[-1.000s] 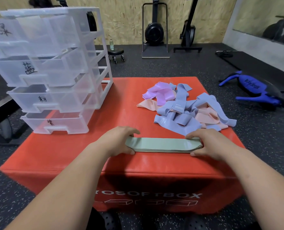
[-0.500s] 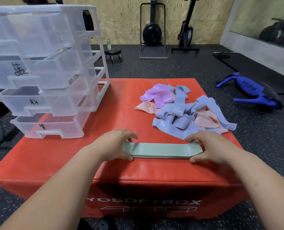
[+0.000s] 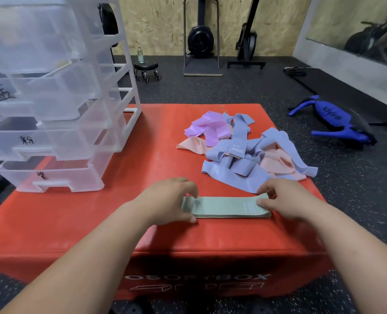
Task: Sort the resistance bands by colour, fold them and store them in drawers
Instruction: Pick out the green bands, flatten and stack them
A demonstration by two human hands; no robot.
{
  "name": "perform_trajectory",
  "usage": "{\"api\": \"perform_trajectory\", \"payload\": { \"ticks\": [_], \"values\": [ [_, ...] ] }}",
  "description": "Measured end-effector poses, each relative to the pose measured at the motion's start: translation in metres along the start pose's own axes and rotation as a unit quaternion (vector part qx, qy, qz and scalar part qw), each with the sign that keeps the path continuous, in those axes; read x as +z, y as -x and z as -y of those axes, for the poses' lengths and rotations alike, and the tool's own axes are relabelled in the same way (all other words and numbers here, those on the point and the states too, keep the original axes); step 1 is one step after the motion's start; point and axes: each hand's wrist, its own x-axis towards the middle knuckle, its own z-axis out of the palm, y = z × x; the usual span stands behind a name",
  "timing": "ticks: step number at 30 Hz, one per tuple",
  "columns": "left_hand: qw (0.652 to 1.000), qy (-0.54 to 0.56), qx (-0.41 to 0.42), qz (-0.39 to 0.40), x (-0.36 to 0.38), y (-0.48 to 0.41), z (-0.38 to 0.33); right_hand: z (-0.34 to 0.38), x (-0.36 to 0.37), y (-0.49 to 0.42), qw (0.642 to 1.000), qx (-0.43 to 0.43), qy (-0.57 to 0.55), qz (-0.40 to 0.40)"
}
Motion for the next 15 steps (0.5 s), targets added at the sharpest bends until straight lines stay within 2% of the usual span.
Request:
{"api": "perform_trajectory", "payload": {
  "ticks": [4, 11, 15],
  "values": [
    [0.999, -0.037, -0.001, 0.013, 0.0075, -0.007, -0.0099, 0.0042, 0.0046, -0.0017, 0.999, 0.024, -0.042, -0.007],
    [0.999, -0.034, -0.007, 0.022, 0.0051, -0.0068, -0.0131, 0.0034, 0.0037, -0.0012, 0.993, 0.034, -0.11, -0.01],
    [1.0, -0.012, -0.01, 0.023, 0.0052, -0.0064, -0.0113, 0.001, -0.004, 0.0021, 0.965, 0.036, -0.259, -0.008]
  ]
}}
